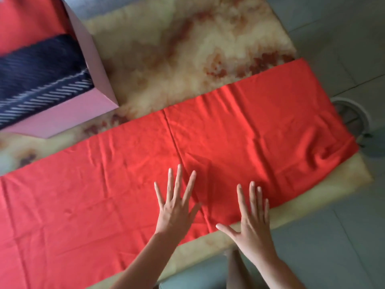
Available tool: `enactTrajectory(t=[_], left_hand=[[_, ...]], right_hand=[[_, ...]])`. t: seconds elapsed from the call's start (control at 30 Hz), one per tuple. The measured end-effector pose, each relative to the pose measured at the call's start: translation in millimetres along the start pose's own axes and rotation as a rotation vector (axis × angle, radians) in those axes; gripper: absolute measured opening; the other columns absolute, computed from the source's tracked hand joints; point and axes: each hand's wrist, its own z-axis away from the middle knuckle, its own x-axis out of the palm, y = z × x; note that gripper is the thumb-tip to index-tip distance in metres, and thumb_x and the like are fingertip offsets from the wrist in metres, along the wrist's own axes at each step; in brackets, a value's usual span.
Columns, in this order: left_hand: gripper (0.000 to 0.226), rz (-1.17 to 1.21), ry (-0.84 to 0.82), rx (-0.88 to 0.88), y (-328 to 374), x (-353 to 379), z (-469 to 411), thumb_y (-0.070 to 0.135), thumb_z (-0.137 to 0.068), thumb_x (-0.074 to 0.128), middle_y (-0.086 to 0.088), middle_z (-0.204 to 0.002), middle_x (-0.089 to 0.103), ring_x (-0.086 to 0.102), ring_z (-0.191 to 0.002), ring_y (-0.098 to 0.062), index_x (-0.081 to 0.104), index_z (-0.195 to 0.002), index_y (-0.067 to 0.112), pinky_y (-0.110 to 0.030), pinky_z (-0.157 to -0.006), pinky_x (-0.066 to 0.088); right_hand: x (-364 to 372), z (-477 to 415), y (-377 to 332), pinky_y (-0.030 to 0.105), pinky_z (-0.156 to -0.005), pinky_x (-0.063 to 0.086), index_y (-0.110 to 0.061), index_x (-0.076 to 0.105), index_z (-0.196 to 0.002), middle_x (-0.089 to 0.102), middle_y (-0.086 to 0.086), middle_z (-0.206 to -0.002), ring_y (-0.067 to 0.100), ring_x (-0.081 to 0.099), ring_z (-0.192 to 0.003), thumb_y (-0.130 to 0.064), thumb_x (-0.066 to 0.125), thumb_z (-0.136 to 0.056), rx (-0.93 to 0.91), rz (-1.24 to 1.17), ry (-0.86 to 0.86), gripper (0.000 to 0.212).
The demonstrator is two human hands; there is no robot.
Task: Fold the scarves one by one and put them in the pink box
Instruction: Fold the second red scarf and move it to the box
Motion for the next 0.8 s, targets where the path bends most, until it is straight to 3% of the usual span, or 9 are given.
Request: enactTrajectory(t=[0.13, 0.3, 0.4, 0.53, 0.67, 0.8], left_hand=[[0.084, 0.021, -0.083, -0.133, -12, 23, 63, 0.067, -0.078, 0.037, -0.011, -0.159, 0.011, 0.01, -0.146, -0.033, 0.022, -0.15, 0.026, -0.07, -0.105, 0.019], [0.082, 0.07, -0.114, -0.183, -13, 31, 83, 0.072, -0.08, 0.034, -0.009, -0.158, 0.014, 0.015, -0.145, -0.03, 0.026, -0.149, 0.027, -0.067, -0.107, 0.013], [0.081, 0.124, -0.017, -0.269, -19, 23, 74, 0.07, -0.083, 0.031, -0.011, -0.159, 0.009, 0.007, -0.146, -0.033, 0.017, -0.151, 0.028, -0.067, -0.108, 0.009], [0.081, 0.182, 0.041, -0.508, -49, 21, 67, 0.07, -0.085, 0.021, -0.012, -0.159, -0.001, -0.004, -0.146, -0.034, 0.007, -0.152, 0.027, -0.071, -0.106, 0.009], [0.083, 0.149, -0.037, -0.468, -65, 27, 67, 0.073, -0.085, 0.014, -0.012, -0.159, 0.002, -0.003, -0.145, -0.035, 0.012, -0.151, 0.024, -0.072, -0.104, 0.009], [0.075, 0.206, 0.077, -0.481, -76, 16, 68, 0.066, -0.088, 0.022, -0.008, -0.159, -0.007, -0.01, -0.146, -0.03, 0.007, -0.152, 0.03, -0.065, -0.109, -0.001]], right_hand=[[-9, -30, -15, 0.043, -0.117, 0.004, -0.022, 0.013, -0.152, 0.001, 0.011, -0.16, 0.029, 0.0, -0.147, -0.077, 0.026, -0.082, -0.087, 0.036, 0.043, 0.09], [1, -53, -9, 0.057, -0.113, 0.019, -0.021, 0.009, -0.152, 0.001, 0.011, -0.159, 0.031, 0.003, -0.146, -0.079, 0.014, -0.082, -0.086, 0.169, -0.066, 0.092], [-2, -53, -12, 0.056, -0.114, 0.011, -0.022, 0.007, -0.153, -0.001, 0.01, -0.159, 0.033, -0.001, -0.146, -0.079, 0.019, -0.081, -0.103, 0.182, -0.058, 0.093], [-7, -74, -27, 0.052, -0.115, -0.001, -0.028, -0.001, -0.152, -0.011, 0.006, -0.159, 0.028, -0.012, -0.146, -0.08, 0.018, -0.079, -0.164, 0.179, -0.048, 0.092], [-4, -93, -23, 0.055, -0.117, 0.003, -0.033, -0.006, -0.151, -0.011, 0.002, -0.159, 0.024, -0.011, -0.146, -0.085, 0.009, -0.075, -0.216, 0.271, -0.084, 0.093], [-11, -92, -19, 0.055, -0.116, 0.004, -0.029, -0.004, -0.151, -0.011, 0.004, -0.159, 0.024, -0.011, -0.146, -0.087, 0.008, -0.074, -0.203, 0.27, -0.079, 0.098]])
